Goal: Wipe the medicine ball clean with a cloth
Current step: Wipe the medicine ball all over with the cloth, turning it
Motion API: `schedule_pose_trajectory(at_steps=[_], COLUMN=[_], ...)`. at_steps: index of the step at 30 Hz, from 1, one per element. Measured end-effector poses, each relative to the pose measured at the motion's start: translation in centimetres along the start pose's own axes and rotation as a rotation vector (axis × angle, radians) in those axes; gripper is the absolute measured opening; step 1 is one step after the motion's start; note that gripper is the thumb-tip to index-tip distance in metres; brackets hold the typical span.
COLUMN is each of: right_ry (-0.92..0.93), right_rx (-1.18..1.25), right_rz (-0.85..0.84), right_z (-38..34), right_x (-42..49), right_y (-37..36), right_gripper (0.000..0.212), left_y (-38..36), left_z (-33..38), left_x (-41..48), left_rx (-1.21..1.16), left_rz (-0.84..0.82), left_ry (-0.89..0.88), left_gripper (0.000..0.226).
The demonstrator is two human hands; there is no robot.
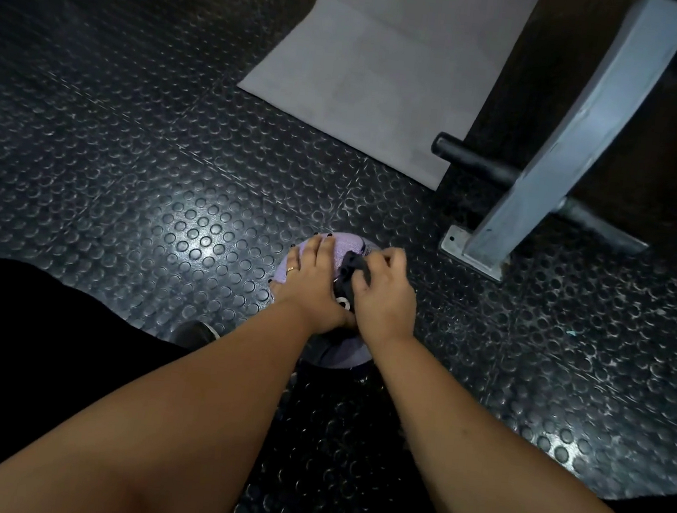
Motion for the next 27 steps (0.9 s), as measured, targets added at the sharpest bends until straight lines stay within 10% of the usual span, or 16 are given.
schedule_pose_trajectory(at_steps=[9, 19, 27], right_ry=[-0.111, 0.254, 0.085], right_rx=[-0.095, 0.028, 0.008], right_rz=[-0.158, -0.033, 0.06], right_z=[2.7, -1.6, 1.2], right_x=[3.9, -1.5, 0.9], right_y=[0.0, 0.6, 1.0], right_gripper=[0.027, 0.015, 0.017], left_y=[-0.4, 0.2, -0.5], left_z=[1.2, 0.8, 0.6], left_x=[-0.5, -0.7, -1.4], left_rx=[0.044, -0.021, 0.04], left_rz=[0.023, 0.014, 0.027], left_ry=[-0.017, -0.015, -0.014], left_gripper=[0.144, 0.109, 0.141])
Point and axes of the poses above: each hand's wrist, its own x-axis towards the middle knuckle, its own y-axis out of the back of the hand, z = x × y, the point moved 10 cm from there along x, towards the middle knuckle, and after that the axes turned 14 degrees about y, right-handed, at the moved point
